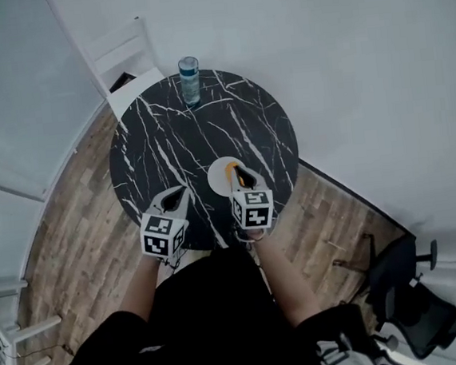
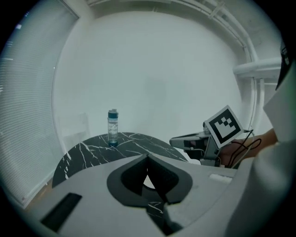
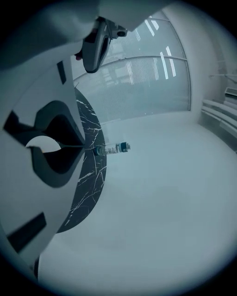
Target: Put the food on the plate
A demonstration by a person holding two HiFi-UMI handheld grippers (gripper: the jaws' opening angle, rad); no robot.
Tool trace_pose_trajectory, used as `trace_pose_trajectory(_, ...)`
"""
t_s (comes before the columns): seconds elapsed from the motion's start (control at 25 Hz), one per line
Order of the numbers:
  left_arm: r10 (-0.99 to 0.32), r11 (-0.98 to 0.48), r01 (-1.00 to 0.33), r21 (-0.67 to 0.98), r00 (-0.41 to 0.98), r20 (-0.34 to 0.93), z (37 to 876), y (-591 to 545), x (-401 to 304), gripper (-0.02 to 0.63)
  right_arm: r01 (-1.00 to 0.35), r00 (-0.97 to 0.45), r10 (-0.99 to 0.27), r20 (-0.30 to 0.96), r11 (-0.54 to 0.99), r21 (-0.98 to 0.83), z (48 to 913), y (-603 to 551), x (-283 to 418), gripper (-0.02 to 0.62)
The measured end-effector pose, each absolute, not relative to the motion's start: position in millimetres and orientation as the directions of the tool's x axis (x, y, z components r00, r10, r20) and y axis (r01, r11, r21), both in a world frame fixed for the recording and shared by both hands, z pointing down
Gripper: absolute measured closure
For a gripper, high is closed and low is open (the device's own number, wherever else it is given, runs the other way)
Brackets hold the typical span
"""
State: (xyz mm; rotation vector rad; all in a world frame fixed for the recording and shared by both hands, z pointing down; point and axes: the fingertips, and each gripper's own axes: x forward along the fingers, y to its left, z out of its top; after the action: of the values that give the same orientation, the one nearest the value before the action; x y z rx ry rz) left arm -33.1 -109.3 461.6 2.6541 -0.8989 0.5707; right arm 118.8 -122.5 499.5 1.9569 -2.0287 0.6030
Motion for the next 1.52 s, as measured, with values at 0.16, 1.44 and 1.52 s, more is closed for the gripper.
trace_pose_trajectory(0.16,-0.561,-0.783,-0.618,0.076,0.753,0.345,428,-109,-28,0.606,-0.986,-0.119,-0.909,0.399,0.060,-0.157,476,-107,109,0.598)
trace_pose_trajectory(1.44,-0.671,-0.737,-0.675,0.011,0.734,0.102,303,-78,-21,0.606,-0.989,0.005,-1.000,0.015,-0.002,0.147,282,-13,115,0.598)
trace_pose_trajectory(1.52,-0.670,-0.738,-0.675,0.012,0.735,0.106,304,-78,-16,0.606,-0.989,0.005,-1.000,0.030,-0.001,0.145,286,-14,121,0.598)
